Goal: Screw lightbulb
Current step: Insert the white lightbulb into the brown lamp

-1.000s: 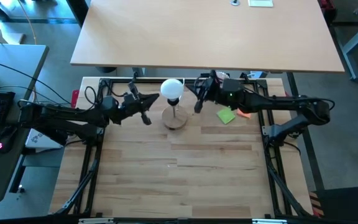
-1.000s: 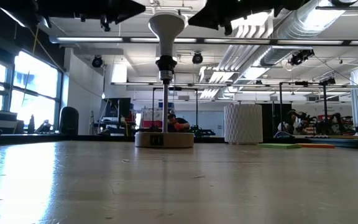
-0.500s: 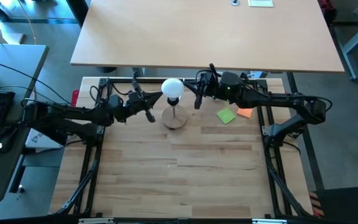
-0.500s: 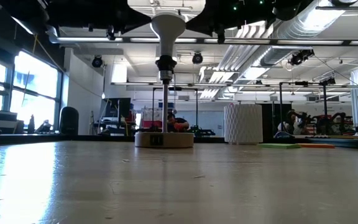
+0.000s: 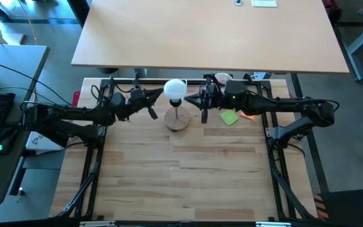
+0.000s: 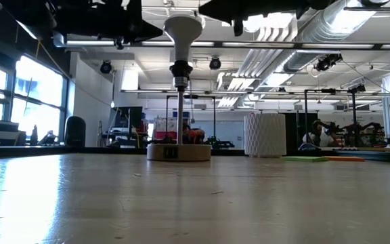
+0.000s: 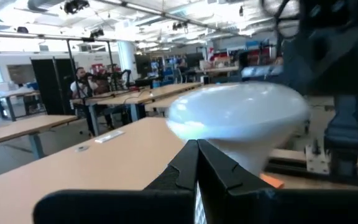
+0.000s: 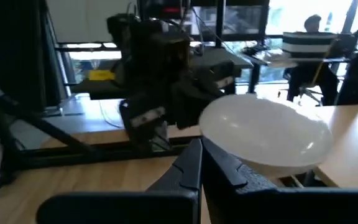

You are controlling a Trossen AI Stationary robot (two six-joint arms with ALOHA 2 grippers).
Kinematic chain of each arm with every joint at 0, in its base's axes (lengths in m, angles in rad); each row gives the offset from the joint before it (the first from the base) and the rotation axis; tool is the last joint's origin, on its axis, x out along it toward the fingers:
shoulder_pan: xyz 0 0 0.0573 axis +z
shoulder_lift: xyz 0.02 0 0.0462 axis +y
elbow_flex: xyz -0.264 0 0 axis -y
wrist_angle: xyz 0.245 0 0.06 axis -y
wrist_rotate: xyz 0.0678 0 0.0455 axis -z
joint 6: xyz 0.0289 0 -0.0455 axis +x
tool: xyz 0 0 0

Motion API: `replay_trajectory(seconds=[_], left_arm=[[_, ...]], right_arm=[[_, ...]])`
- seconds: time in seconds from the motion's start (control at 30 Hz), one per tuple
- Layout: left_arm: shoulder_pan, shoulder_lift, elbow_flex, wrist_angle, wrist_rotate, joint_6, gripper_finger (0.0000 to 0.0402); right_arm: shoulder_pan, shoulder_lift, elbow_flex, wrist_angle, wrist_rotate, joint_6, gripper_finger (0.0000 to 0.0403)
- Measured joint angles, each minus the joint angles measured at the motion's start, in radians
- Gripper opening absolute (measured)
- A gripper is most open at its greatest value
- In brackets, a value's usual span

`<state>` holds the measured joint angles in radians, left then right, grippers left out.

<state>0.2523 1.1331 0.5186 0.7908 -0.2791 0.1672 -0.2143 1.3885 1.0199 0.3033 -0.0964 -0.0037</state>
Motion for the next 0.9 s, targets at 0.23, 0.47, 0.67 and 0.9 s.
replay_trajectory(seconds=[0.23,0.47,0.67,0.9], left_arm=[[-0.027,-0.055,0.000,-0.033,-0.002,0.031,0.0000],[-0.066,-0.093,0.000,-0.015,0.043,0.052,0.0000],[-0.064,-0.036,0.000,0.020,0.066,0.041,0.0000],[-0.032,0.012,0.000,0.082,0.064,0.018,0.0000]], right_arm=[[0.004,-0.019,0.000,-0.035,0.233,-0.030,0.0000],[-0.091,0.026,0.000,0.004,0.183,0.010,0.0000],[-0.141,0.071,0.000,0.078,0.063,0.052,0.0000],[-0.129,0.074,0.000,0.104,0.017,0.082,0.0000]])
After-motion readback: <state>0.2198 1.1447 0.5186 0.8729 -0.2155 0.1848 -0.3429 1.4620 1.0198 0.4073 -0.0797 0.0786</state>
